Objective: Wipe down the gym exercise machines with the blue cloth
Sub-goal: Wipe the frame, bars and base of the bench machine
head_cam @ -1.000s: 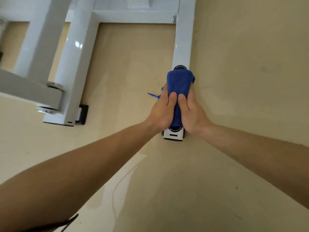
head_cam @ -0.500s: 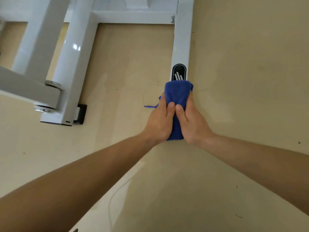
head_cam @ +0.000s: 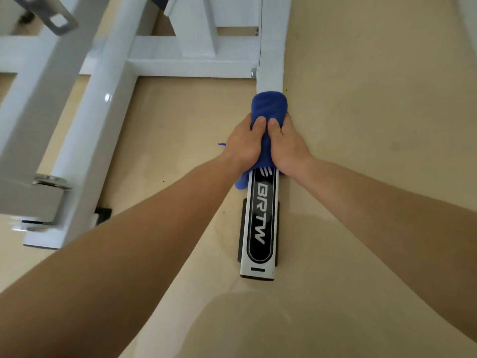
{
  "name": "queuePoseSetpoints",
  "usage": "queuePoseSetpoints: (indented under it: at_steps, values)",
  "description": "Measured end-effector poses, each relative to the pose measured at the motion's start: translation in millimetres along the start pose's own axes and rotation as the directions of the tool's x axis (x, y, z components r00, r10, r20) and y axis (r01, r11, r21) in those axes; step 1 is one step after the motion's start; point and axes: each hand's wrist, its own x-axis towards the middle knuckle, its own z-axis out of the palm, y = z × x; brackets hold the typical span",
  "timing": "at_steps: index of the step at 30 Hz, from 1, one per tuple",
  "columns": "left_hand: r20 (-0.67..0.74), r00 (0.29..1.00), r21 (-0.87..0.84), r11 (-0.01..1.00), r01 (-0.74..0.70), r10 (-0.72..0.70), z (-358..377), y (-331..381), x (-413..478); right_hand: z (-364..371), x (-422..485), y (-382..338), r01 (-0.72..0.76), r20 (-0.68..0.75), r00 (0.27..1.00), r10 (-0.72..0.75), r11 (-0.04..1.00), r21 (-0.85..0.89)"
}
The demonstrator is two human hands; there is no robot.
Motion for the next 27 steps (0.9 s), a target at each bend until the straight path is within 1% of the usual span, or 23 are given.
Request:
queuePoseSetpoints:
  at_steps: [6, 9, 13, 15, 20, 23, 25, 27]
  values:
    - [-0.025, 1.000, 0.060, 0.998, 0.019, -0.017, 1, 21, 51, -10, 53, -18, -0.015, -0.009, 1.000, 0.015, 0.998, -0.058]
    - [-0.022, 0.995, 0.091, 0.991, 0.100, -0.099, 1, 32, 78, -13, 74, -32, -0.049, -0.031, 0.998, 0.046, 0.995, -0.083]
    - [-0.024, 0.983, 0.033, 0.983, 0.182, -0.181, -2, 48, 108, -18, 98, -51, -0.098, -0.049, 0.994, 0.093, 0.990, -0.098]
    - [-0.027, 0.983, 0.021, 0.983, 0.180, -0.179, -3, 55, 121, -22, 107, -56, -0.125, -0.043, 0.992, 0.121, 0.985, -0.122]
    - [-0.088, 0.984, 0.072, 0.984, 0.164, -0.157, 0, 64, 145, -26, 126, -69, -0.147, -0.064, 0.988, 0.139, 0.978, -0.149]
    - [-0.065, 0.979, 0.071, 0.977, 0.199, -0.194, -6, 67, 152, -29, 128, -74, -0.134, -0.046, 0.991, 0.128, 0.973, -0.187]
    - [-0.049, 0.976, 0.041, 0.976, 0.213, -0.210, -9, 68, 149, -30, 129, -73, -0.150, -0.054, 0.988, 0.143, 0.977, -0.153]
    - [-0.058, 0.979, 0.049, 0.979, 0.197, -0.194, -5, 67, 144, -30, 125, -72, -0.146, -0.062, 0.988, 0.138, 0.981, -0.131]
